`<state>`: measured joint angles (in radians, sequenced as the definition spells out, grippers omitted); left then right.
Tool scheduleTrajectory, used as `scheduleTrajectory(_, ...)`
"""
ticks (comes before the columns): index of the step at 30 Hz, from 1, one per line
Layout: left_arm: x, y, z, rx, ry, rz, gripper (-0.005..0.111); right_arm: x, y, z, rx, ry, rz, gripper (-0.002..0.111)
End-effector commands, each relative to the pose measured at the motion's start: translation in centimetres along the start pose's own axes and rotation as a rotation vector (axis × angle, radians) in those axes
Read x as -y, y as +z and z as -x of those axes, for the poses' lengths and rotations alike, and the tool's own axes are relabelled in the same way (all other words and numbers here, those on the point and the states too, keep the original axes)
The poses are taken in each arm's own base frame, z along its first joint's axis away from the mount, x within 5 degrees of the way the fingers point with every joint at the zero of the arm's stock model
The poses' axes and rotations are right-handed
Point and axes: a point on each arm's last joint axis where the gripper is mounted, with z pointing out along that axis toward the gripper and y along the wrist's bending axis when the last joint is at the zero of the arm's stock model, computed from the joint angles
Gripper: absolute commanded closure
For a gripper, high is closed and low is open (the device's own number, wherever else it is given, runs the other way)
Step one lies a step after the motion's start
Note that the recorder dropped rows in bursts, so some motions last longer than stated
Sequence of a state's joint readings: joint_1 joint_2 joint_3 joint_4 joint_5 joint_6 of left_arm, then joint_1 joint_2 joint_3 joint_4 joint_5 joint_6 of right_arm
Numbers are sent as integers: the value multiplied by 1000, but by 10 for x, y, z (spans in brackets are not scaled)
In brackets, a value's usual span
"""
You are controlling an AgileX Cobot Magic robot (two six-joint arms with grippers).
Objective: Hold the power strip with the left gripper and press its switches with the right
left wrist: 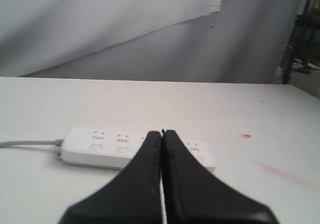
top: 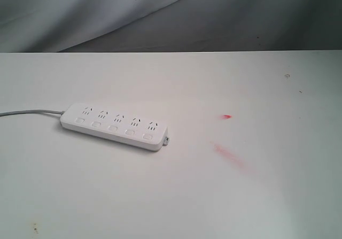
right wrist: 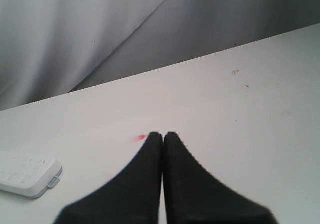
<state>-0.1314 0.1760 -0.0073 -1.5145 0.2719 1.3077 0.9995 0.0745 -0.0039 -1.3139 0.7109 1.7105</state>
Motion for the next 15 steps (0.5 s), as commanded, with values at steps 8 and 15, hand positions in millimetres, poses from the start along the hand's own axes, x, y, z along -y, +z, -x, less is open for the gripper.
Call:
scheduleTrajectory(8, -11, -2, 2, 42, 27, 110, 107, 0, 0, 0, 10, -24, 0, 108)
scheduleTrajectory(15, -11, -2, 2, 43, 27, 112, 107, 0, 0, 0, 10, -15, 0, 108)
